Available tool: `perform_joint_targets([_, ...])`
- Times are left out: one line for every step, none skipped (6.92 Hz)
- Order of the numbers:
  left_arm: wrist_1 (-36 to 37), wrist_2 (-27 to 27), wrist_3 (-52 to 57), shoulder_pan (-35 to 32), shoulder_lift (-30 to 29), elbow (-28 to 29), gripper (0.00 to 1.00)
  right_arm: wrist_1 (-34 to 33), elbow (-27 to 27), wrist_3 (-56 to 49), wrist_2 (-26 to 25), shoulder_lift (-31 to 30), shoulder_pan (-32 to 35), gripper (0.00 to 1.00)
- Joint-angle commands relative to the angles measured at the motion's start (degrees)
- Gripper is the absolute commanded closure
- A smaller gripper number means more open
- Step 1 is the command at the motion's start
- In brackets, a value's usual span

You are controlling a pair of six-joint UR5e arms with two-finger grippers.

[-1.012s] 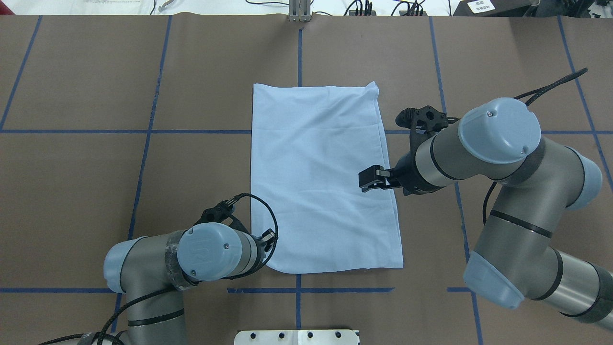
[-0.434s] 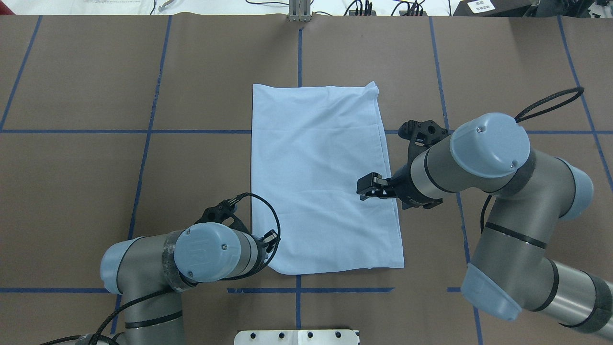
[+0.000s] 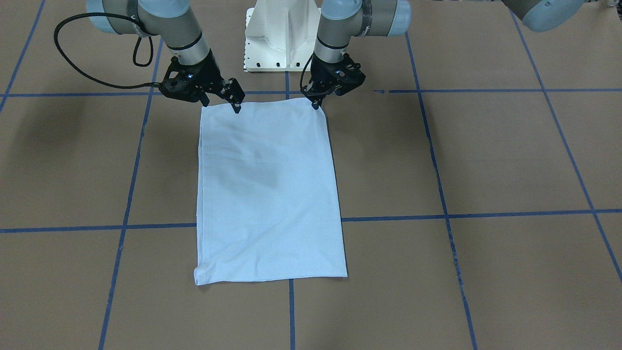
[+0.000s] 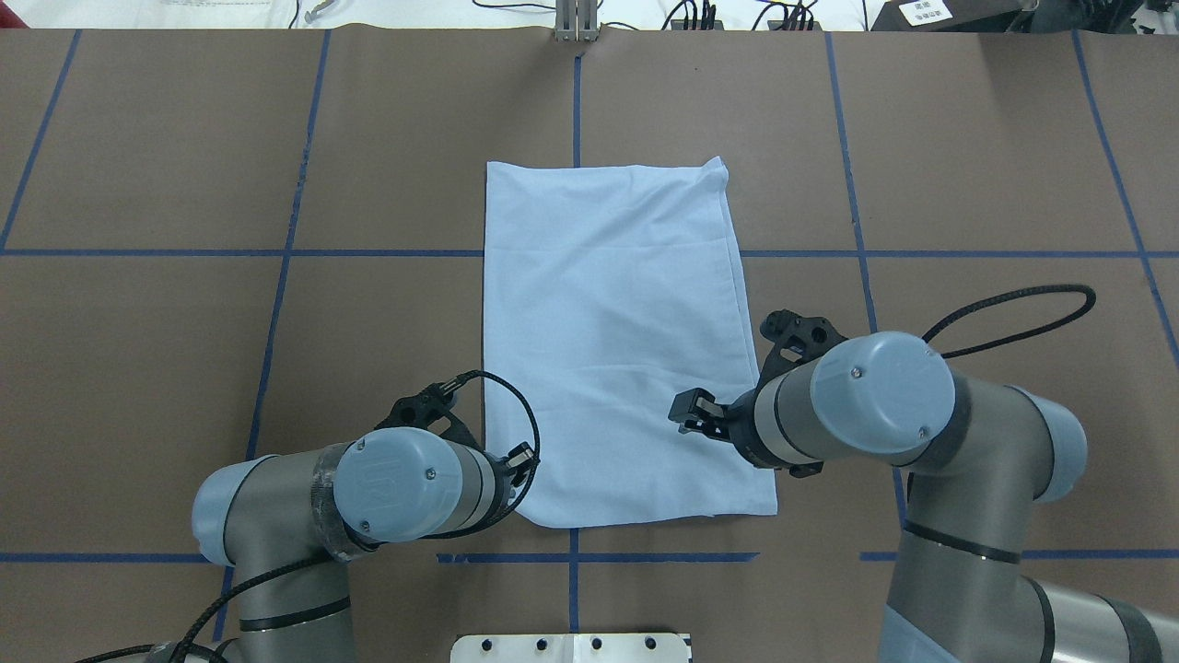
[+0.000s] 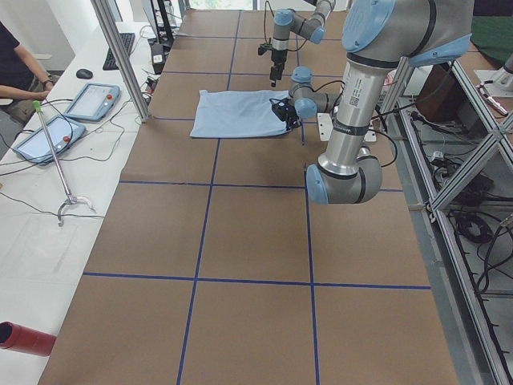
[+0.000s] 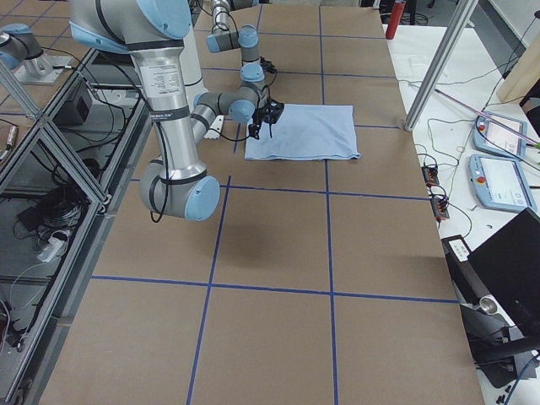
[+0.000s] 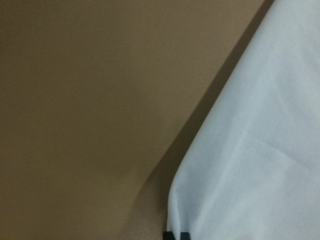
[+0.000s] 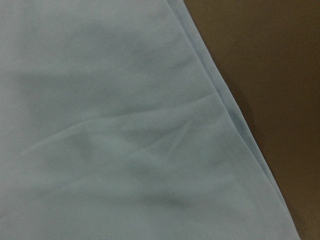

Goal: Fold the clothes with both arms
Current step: 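Grasp both near corners of the folded shirt with left and right grippers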

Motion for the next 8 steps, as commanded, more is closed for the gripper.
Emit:
perform_joint_targets([-0.01,0.07,0.05,0.0,0.01,-0.02,1.0,-0.54,-1.51,5.81,-6.76,-0.49,-5.33,0.0])
perform_joint_targets([-0.01,-0.01,0.05,0.0,-0.08,-0.02,1.0,-0.54,-3.87,5.82,-7.03,-0.14,-6.21,0.0])
perform_joint_targets([-0.1,-0.01,0.05,0.0,-0.17,-0.02,1.0,-0.54,-4.07,5.73,-6.95,-0.48,-6.39,0.0])
perform_joint_targets([-0.1,-0.01,0.05,0.0,-0.25,-0.02,1.0,-0.54,-3.98,5.73,-6.95,-1.79,-6.48,0.0])
perform_joint_targets([-0.1,0.07,-0.04,-0.09,-0.34,-0.02,1.0,-0.54,-3.98,5.73,-6.95,-1.98,-6.48,0.0])
perform_joint_targets([-0.1,0.07,0.05,0.0,-0.43,-0.02,1.0,-0.54,-4.07,5.73,-6.95,-2.07,-6.48,0.0])
perform_joint_targets([-0.1,0.07,0.05,-0.09,-0.52,-0.02,1.0,-0.54,-4.07,5.73,-6.95,-2.5,-6.74,0.0])
perform_joint_targets([-0.1,0.16,0.05,-0.09,-0.52,-0.02,1.0,-0.54,-4.16,5.73,-6.95,-2.07,-7.18,0.0])
